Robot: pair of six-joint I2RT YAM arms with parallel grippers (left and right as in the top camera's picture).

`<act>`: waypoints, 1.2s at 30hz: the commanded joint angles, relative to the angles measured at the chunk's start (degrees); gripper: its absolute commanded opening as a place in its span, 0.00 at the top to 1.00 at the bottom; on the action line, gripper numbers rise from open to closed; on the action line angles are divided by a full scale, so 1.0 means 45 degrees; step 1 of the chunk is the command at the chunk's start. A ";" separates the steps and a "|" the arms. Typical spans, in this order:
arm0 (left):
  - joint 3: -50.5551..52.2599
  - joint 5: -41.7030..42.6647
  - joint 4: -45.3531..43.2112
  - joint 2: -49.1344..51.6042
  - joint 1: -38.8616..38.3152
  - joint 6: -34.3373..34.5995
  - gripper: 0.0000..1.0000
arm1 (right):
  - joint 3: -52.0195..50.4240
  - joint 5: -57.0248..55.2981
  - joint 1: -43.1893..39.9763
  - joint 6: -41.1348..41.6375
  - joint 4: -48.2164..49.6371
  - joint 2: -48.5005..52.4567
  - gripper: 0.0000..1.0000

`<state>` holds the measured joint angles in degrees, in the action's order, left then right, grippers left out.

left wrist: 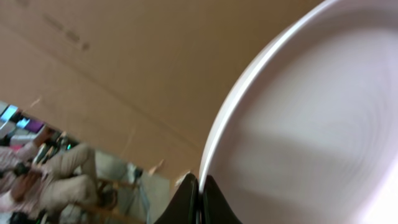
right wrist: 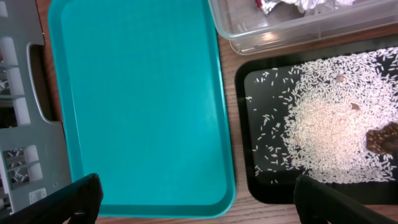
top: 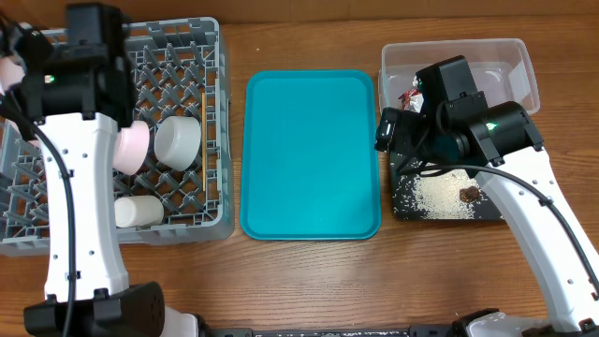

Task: Sort waste into correct bins and load items into the dishwasher
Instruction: 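Lift the white plate and carry it to the rack's left side, then stand the white plate upright in the rack and release it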

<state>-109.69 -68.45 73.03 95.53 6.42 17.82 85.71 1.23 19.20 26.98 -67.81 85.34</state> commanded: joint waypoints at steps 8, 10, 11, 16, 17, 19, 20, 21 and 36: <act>0.2924 0.0520 -0.6931 0.0063 0.1438 -1.0030 0.96 | -0.0058 -0.0015 -0.0019 0.0019 0.0097 -0.0087 0.00; 0.3458 0.0568 -0.7703 0.0063 0.1734 -1.1166 0.96 | -0.0058 -0.0019 -0.0019 0.0015 0.0097 -0.0087 0.00; 0.3682 0.0631 -0.7946 0.0063 0.1875 -1.1531 0.96 | -0.0058 -0.0015 -0.0019 0.0019 0.0092 -0.0087 0.00; 0.4911 0.1710 -0.8340 0.0068 0.2822 -1.1929 0.96 | -0.0058 -0.0019 -0.0019 0.0019 0.0204 -0.0087 0.00; 0.5158 0.1826 -0.8349 0.0068 0.2958 -1.1914 0.96 | -0.0058 -0.0015 -0.0019 0.0019 0.0287 -0.0087 0.00; 0.5668 0.2132 -0.8636 0.0073 0.3094 -1.1871 0.96 | -0.0058 -0.0015 -0.0019 0.0019 0.0413 -0.0087 0.00; 0.5877 0.2234 -0.8825 0.0073 0.3094 -1.1876 0.96 | -0.0058 -0.0015 -0.0019 0.0019 0.0486 -0.0087 0.00; 0.6096 0.2229 -0.9107 0.0078 0.3075 -1.1890 0.96 | -0.0058 -0.0019 -0.0019 0.0019 0.0544 -0.0087 0.00; 0.7101 0.2841 -1.3070 0.0636 0.2968 -1.3435 0.96 | -0.0058 -0.0015 -0.0019 0.0019 0.0617 -0.0087 0.00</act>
<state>-77.82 -55.96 16.25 96.73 20.18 -39.05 85.69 1.28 19.22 26.96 -65.32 85.34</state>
